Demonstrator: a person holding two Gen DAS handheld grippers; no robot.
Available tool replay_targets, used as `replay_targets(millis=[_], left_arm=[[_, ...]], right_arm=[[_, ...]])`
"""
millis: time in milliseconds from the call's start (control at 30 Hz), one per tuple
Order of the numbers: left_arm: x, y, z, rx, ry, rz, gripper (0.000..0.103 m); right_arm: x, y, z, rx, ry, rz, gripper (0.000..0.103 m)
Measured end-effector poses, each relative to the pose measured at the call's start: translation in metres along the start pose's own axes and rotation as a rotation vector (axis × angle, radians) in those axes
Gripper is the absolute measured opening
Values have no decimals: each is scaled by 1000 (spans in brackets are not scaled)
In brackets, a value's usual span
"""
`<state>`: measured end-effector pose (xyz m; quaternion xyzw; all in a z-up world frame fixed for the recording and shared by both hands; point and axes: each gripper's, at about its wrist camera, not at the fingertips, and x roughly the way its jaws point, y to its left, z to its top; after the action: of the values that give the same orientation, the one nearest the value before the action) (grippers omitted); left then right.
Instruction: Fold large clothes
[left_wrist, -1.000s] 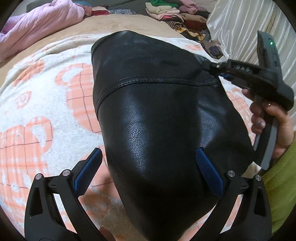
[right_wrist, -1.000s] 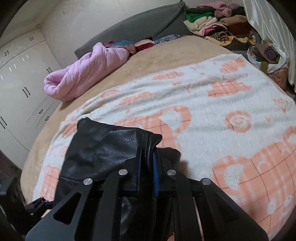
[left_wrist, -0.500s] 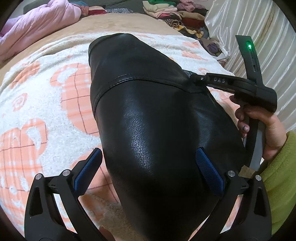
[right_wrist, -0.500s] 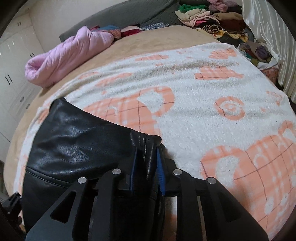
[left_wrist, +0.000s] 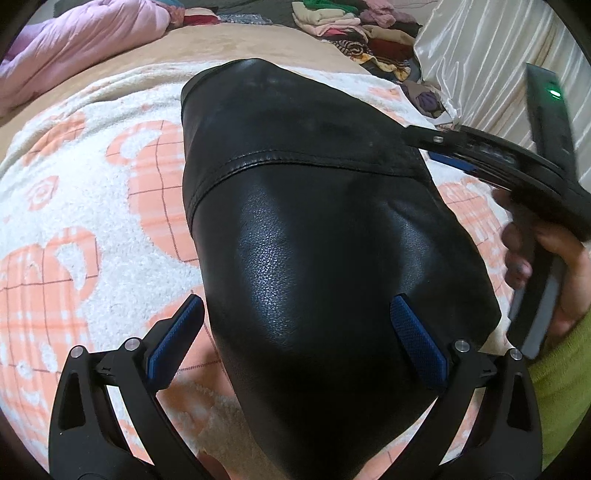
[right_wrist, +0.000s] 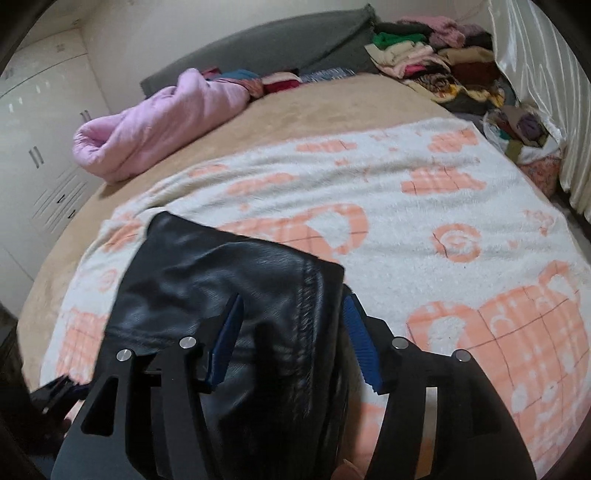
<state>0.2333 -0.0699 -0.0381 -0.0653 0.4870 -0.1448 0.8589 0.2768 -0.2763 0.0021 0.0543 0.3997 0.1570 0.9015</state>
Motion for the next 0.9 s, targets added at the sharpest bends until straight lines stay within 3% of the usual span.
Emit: replay_targets(millis=[200, 267, 400, 533, 700, 900], left_arm=[[-22, 3, 0, -12, -49, 1, 94], [-35, 8, 1, -20, -90, 12, 94], [-47, 10, -1, -14, -108, 12, 92], [-36, -4, -10, 35, -71, 13, 66], [-22, -18, -11, 101, -45, 84, 65], [-8, -8, -13, 88, -24, 60, 70]], right_arm=[[-46, 18, -18, -66, -47, 55, 52], [-60, 24, -30, -79, -45, 72, 44], [-75, 35, -58, -97, -28, 105, 43], [-73, 41, -83, -107, 27, 80, 43], [-60, 40, -102, -100, 76, 51, 44], [-37, 36, -114, -98, 112, 19, 44]])
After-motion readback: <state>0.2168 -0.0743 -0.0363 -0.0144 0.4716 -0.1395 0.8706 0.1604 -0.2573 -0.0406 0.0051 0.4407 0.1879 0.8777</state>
